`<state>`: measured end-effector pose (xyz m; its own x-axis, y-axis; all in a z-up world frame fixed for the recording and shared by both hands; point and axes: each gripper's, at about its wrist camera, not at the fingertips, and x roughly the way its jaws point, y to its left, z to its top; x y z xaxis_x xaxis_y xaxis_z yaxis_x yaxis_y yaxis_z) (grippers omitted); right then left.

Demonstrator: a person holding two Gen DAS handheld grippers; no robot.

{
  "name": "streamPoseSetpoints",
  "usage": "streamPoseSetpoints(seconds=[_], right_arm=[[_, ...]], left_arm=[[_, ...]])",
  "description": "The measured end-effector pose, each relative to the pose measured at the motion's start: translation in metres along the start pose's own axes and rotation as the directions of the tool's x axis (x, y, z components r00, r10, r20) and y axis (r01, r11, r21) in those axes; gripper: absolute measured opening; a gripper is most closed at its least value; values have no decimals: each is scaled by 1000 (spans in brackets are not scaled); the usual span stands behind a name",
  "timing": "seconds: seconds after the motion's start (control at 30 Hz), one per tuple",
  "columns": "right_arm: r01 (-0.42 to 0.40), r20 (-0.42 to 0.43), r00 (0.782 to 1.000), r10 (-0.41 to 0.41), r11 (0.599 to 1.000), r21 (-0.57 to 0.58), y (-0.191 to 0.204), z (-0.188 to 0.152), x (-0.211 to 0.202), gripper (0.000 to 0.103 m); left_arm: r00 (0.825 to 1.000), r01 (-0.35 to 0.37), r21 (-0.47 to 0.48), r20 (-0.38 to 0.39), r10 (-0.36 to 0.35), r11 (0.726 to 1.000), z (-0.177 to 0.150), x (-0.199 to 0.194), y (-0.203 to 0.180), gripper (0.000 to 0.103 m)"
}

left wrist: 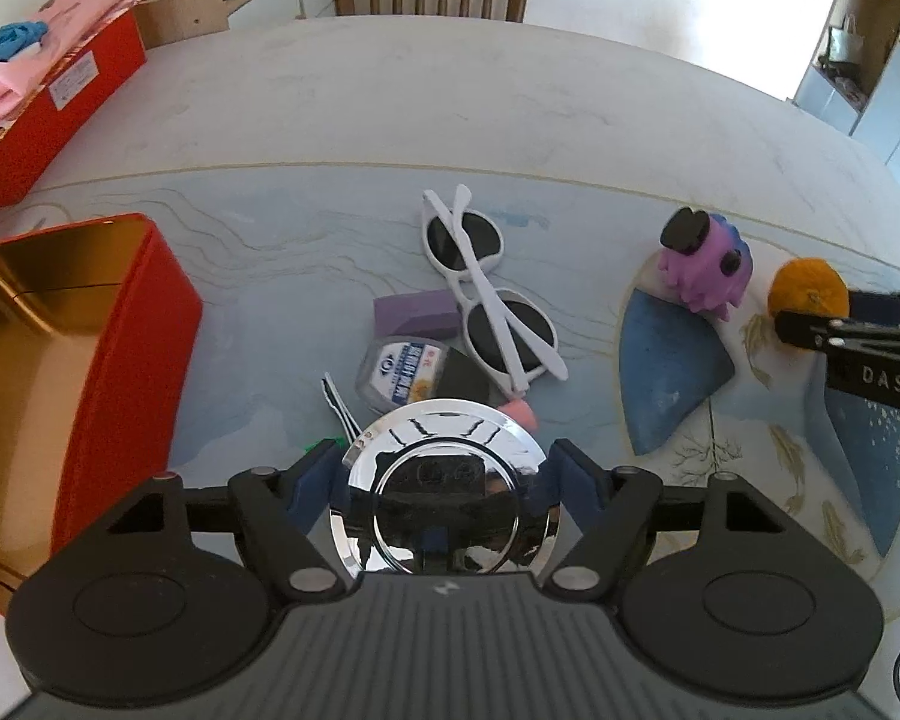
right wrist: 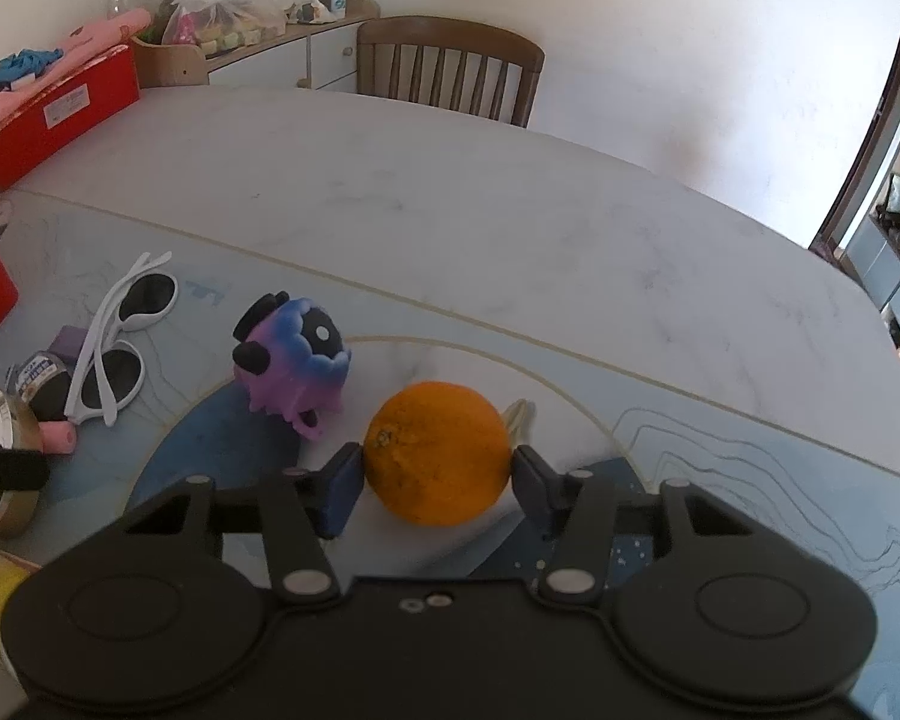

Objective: Organize rigid objects
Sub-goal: 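Grasp the silver lid with the left tool while the right tool grasps the orange, then carry the lid and orange into the red tin box and release both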

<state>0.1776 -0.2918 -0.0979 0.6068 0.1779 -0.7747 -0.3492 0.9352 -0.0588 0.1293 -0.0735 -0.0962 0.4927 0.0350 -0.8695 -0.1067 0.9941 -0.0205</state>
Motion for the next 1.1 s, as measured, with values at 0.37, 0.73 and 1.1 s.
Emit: streamPoseSetpoints(seconds=[0.37,0.73,1.1], right_arm=[[-92,21,996,92,996,1,6,0,-33,52],[-221,64,972,224,973,-61,35,15,-79,52],[-335,99,932,348,933,-130,78,32,-109,52]], left_arm=[[1000,-9,-75,3,9,997,-1,-22,16,75],[998,-2,-173,54,11,985,3,-66,40,76],[993,-2,-204,113,26,979,9,-98,81,76]])
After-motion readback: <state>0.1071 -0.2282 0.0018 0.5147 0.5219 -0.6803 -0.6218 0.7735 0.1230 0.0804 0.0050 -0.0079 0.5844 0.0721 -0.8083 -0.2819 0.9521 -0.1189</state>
